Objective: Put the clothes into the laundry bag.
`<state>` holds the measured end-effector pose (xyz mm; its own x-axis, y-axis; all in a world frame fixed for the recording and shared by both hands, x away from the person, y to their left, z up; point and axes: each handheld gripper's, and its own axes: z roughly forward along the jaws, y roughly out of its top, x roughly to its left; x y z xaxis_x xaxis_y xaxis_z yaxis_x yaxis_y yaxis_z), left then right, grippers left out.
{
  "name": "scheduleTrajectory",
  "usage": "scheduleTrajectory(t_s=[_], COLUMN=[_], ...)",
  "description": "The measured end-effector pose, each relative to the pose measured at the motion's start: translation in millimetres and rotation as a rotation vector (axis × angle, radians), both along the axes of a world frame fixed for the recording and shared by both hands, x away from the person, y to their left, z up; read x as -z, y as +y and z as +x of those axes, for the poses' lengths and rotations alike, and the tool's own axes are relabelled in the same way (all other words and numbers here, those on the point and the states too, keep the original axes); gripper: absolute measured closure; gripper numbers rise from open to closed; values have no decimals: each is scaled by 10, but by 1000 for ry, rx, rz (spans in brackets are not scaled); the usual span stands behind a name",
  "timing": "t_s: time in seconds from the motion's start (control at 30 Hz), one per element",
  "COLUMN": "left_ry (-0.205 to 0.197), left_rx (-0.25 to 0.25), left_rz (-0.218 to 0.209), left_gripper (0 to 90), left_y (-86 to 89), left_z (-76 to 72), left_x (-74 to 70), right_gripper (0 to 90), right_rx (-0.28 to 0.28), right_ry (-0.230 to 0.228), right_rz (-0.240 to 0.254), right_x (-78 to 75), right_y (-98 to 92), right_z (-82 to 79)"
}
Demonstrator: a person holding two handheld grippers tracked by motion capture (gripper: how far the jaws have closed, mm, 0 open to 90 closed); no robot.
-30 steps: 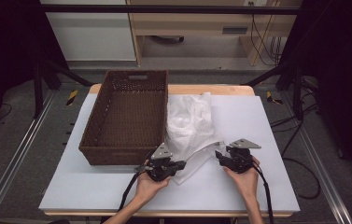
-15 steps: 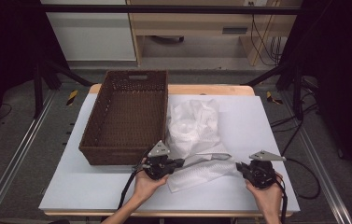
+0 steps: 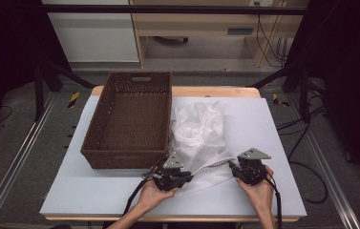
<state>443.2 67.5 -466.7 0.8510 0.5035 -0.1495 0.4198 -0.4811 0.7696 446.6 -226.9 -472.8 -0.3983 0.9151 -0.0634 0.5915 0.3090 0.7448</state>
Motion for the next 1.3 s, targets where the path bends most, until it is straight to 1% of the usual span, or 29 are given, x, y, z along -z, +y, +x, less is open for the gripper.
scheduleTrajectory(t_s=[0.03,0.07,0.1,0.17,0.2,0.23,0.27,0.3,0.33,0.37,0.43,0.47,0.53,0.57,0.6,0.63,0.7,0.73,0.8,0.83,0.87,0.93,0.97,1.0,1.03,1.1,1.13,1.17,1.3], left_ry=[-6,-10,-18,-46,-51,-47,-38,-26,-18,-5,16,16,-7,-24,-24,-2,-18,-25,-42,-53,-74,-77,-76,-66,-51,-36,-34,-34,-24], left_rx=[-10,-21,-34,-73,-97,-119,-146,-167,-181,-198,-215,-215,-237,-249,-249,-255,-263,-261,-274,-278,-283,-292,-290,-291,-288,-279,-277,-277,-272], left_rz=[-5,-12,-19,-16,-8,-2,-4,-4,-4,-6,-8,-8,3,10,10,29,31,44,69,86,106,115,121,122,112,108,114,114,97], left_gripper=[695,667,637,605,590,581,575,565,560,553,542,537,538,545,549,548,562,564,584,604,628,678,713,753,777,797,799,800,800], left_y=[33,78,130,250,312,375,444,485,507,520,508,508,448,428,428,392,380,371,345,332,320,324,332,350,373,420,444,444,617], left_z=[-23,-53,-93,-190,-235,-275,-312,-326,-328,-320,-288,-288,-253,-247,-247,-207,-214,-218,-231,-241,-252,-250,-241,-229,-213,-194,-187,-187,-173], left_x=[-21,-43,-64,-81,-74,-60,-28,4,29,61,111,111,155,161,161,187,196,193,187,185,184,178,170,161,158,147,139,139,99], right_gripper=[755,818,854,859,858,849,803,736,678,630,542,535,540,558,558,600,608,621,630,638,633,660,659,664,710,831,871,892,899], right_rx=[-3,-9,-7,13,18,18,0,-19,-37,-51,-70,-76,-65,-42,-42,37,63,68,65,55,51,35,25,11,5,-13,-21,-20,-16], right_ry=[-6,-18,-10,23,40,58,78,115,121,111,62,51,9,-17,-17,-49,-41,-19,16,28,35,30,39,40,41,56,59,59,62], right_rz=[-17,-15,2,35,59,70,69,65,74,82,120,130,148,154,154,120,121,125,123,134,147,136,154,159,153,159,158,154,131], right_x=[55,82,74,54,52,42,27,-2,-29,-49,-109,-141,-204,-222,-222,-206,-130,-68,58,105,127,127,127,128,128,121,120,116,77], right_y=[-37,-78,-126,-215,-243,-254,-260,-258,-261,-268,-282,-298,-336,-356,-356,-387,-395,-390,-362,-344,-316,-269,-245,-223,-203,-189,-194,-198,-273], right_z=[-8,-29,-48,-65,-85,-117,-149,-190,-232,-261,-322,-333,-344,-339,-339,-303,-249,-214,-155,-137,-134,-138,-145,-149,-154,-166,-170,-181,-230])
